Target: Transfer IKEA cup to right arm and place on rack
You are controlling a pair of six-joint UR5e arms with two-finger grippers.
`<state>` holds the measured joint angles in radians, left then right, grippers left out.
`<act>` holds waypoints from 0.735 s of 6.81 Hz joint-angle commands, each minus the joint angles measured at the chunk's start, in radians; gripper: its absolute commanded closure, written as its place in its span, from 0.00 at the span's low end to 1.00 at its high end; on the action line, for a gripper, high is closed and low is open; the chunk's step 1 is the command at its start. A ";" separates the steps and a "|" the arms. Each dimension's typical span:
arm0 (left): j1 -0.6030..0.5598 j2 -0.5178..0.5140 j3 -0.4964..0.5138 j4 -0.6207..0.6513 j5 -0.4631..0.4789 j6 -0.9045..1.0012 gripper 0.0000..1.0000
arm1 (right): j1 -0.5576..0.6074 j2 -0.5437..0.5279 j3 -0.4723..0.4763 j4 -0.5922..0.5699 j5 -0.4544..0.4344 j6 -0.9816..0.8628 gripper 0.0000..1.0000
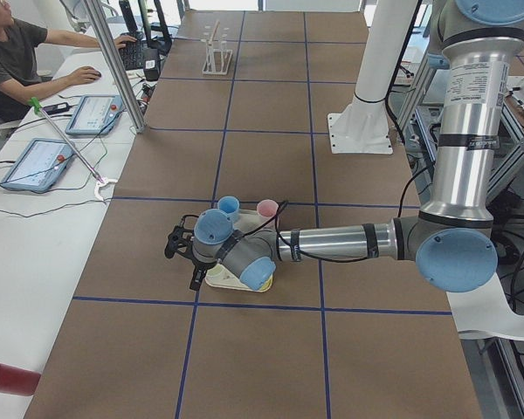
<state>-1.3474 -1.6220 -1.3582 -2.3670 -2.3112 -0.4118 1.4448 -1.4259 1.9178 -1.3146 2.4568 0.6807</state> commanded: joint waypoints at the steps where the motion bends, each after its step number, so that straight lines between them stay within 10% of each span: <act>1: 0.036 -0.021 0.048 -0.026 0.004 -0.015 0.05 | -0.004 0.025 -0.009 0.089 -0.031 0.031 0.01; 5: 0.082 -0.035 0.085 -0.024 0.007 -0.001 0.19 | -0.004 0.044 -0.005 0.089 -0.053 0.031 0.01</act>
<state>-1.2722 -1.6559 -1.2775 -2.3936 -2.3052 -0.4183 1.4405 -1.3837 1.9105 -1.2261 2.4048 0.7117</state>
